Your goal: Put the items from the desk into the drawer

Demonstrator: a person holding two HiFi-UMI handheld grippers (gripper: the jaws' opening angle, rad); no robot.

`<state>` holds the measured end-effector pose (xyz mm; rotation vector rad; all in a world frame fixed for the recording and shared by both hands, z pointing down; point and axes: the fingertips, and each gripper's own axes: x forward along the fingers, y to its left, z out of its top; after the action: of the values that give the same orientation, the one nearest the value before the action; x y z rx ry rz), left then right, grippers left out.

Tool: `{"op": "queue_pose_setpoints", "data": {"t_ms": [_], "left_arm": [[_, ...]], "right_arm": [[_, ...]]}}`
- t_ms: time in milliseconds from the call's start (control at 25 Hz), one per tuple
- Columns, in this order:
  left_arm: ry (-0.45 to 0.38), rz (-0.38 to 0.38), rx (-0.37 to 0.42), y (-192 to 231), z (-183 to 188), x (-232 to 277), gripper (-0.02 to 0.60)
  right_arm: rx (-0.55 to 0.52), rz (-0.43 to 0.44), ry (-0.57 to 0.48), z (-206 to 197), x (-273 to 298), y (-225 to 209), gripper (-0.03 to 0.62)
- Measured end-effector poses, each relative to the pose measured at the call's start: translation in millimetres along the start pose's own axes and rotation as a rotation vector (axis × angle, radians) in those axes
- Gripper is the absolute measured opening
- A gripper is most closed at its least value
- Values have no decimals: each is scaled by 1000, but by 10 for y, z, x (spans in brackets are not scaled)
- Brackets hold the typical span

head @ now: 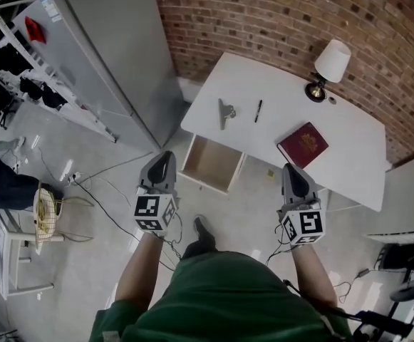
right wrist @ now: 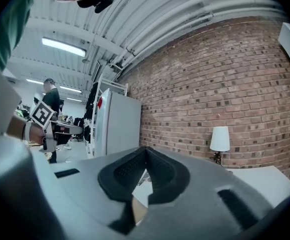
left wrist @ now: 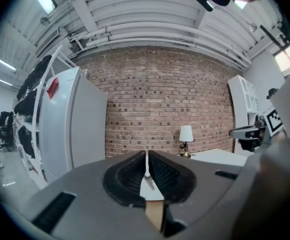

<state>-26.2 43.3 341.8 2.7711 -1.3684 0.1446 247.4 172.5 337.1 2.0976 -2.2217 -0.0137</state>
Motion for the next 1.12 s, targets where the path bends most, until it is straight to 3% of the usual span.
{"op": "queue_pose_setpoints", "data": {"t_ms": [280, 440, 640, 760, 920, 1120], "left_arm": [[-11, -30, 11, 637, 68, 588, 17], [13, -9, -13, 1133, -73, 805, 17], [62, -11, -7, 1432, -314, 944, 17], [114, 4, -9, 1519, -492, 934, 17], [190, 55, -26, 1672, -720, 953, 22], [225, 144, 1, 1712, -903, 1017, 108]], "right_arm": [[5, -46, 119, -195, 870, 25, 3], [6, -59, 145, -273, 1365, 103, 3], [19, -64, 193, -467, 1831, 172, 3], [41, -26, 258, -680, 2052, 176, 6], [132, 61, 340, -987, 2460, 123, 71], [236, 124, 414, -1394, 2890, -87, 75]]}}
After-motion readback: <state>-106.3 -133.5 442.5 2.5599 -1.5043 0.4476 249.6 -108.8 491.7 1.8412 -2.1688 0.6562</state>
